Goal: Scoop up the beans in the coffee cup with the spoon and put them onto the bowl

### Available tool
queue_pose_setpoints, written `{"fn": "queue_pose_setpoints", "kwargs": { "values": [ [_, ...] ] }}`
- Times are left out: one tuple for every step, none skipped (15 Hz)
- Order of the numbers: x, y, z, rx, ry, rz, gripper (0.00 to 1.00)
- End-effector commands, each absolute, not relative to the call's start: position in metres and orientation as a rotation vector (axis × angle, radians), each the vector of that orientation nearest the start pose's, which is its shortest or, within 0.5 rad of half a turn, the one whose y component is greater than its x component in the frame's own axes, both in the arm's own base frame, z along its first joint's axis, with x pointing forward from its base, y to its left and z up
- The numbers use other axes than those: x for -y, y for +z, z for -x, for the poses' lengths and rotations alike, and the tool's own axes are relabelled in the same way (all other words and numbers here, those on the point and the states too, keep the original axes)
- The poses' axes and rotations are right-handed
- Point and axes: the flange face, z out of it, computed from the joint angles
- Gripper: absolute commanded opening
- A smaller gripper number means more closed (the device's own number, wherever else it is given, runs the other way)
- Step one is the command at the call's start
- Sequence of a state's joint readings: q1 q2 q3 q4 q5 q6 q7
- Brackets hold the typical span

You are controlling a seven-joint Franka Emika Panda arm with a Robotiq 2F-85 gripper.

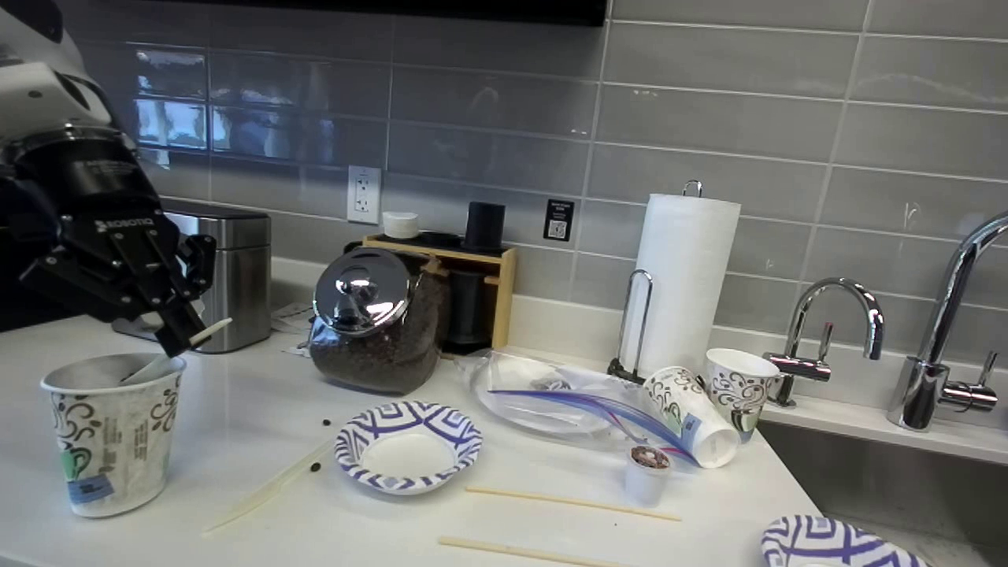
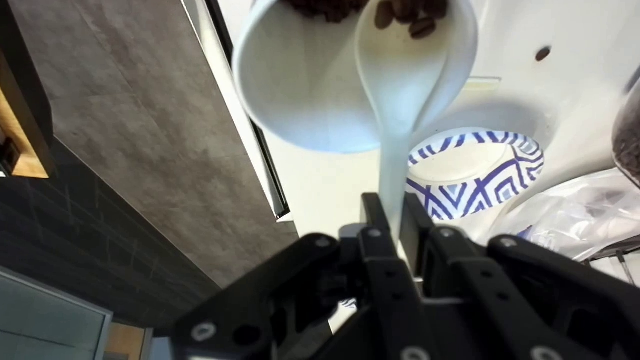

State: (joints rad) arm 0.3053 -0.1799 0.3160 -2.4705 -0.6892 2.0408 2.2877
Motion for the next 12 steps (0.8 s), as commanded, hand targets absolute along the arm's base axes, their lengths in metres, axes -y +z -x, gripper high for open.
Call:
{"fn": "queue_pose_setpoints", "kwargs": {
  "values": [
    [-0.214, 0.352, -0.365, -1.919, -0.986, 2.678, 0.03],
    [-0.214, 0.352, -0.364, -1.904, -0.982, 2.684, 0.03],
    [-0.212, 0.352, -0.362, -1.882, -0.978, 2.689, 0.03],
    [-0.211, 0.352, -0.361, -1.863, -0.977, 2.695, 0.03],
    [-0.21, 0.352, -0.36, -1.847, -0.974, 2.695, 0.03],
    [-0.208, 0.351, -0.359, -1.825, -0.967, 2.697, 0.03],
    [-0.207, 0.351, -0.357, -1.792, -0.963, 2.698, 0.03],
    [-0.206, 0.35, -0.356, -1.775, -0.957, 2.698, 0.03],
    [-0.205, 0.35, -0.355, -1.756, -0.945, 2.696, 0.03],
    [-0.204, 0.35, -0.354, -1.737, -0.938, 2.696, 0.03],
    [-0.202, 0.349, -0.352, -1.717, -0.938, 2.708, 0.03],
    [-0.2, 0.349, -0.352, -1.711, -0.932, 2.71, 0.03]
  ]
}}
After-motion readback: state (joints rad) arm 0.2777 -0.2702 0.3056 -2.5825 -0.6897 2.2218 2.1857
